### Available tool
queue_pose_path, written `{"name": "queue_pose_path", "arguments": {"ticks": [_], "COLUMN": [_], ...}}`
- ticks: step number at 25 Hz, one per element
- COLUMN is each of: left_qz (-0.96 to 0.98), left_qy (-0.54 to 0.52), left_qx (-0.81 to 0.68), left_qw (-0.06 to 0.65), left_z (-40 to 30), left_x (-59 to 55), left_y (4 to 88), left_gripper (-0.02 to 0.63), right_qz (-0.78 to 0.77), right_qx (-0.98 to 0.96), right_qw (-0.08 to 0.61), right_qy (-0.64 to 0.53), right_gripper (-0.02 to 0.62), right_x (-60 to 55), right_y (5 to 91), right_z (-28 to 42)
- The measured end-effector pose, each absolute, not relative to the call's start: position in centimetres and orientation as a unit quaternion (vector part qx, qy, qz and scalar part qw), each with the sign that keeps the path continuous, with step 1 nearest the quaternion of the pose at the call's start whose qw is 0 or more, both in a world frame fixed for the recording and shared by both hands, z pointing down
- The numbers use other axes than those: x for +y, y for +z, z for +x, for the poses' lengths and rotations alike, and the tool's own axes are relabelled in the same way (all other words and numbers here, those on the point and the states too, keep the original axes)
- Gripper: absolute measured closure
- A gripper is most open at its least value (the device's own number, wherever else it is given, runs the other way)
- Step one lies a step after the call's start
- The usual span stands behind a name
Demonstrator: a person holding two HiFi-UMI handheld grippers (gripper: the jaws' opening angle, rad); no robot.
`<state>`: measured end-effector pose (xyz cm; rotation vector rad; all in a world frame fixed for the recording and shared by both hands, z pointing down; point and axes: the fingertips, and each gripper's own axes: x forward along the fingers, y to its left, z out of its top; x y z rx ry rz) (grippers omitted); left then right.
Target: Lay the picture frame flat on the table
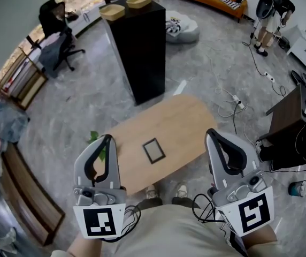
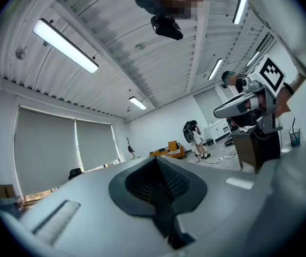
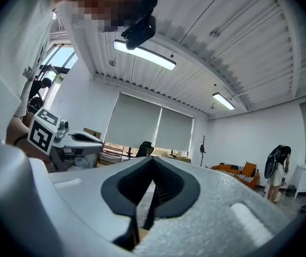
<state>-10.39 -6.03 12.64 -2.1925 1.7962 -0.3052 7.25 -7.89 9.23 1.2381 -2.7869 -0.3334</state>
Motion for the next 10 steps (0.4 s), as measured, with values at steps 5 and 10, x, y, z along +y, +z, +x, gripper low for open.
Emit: {"name": "queue_pose_path", "arguments": {"ticks": [5, 10], "left_qz": [-0.758, -0.766], "left_qy": [-0.107, -0.094], "left_qx": [0.627, 0.626], "left_qw": [0.146, 0.113], "left_z": [-10.7, -11.1], "left_x": [-6.2, -6.4], "left_y": [12.6, 13.3], "left_gripper": [0.586, 0.586], "right_qz": [0.403, 0.398], "right_qx": [-0.907, -0.908], "right_qw": [0.042, 0.046], "right_qy": [-0.113, -0.120], "right_gripper": [0.594, 0.594], "right_x": [-8.0, -7.7], "right_y": [9.5, 10.0], "right_z": [6.8, 6.1]}}
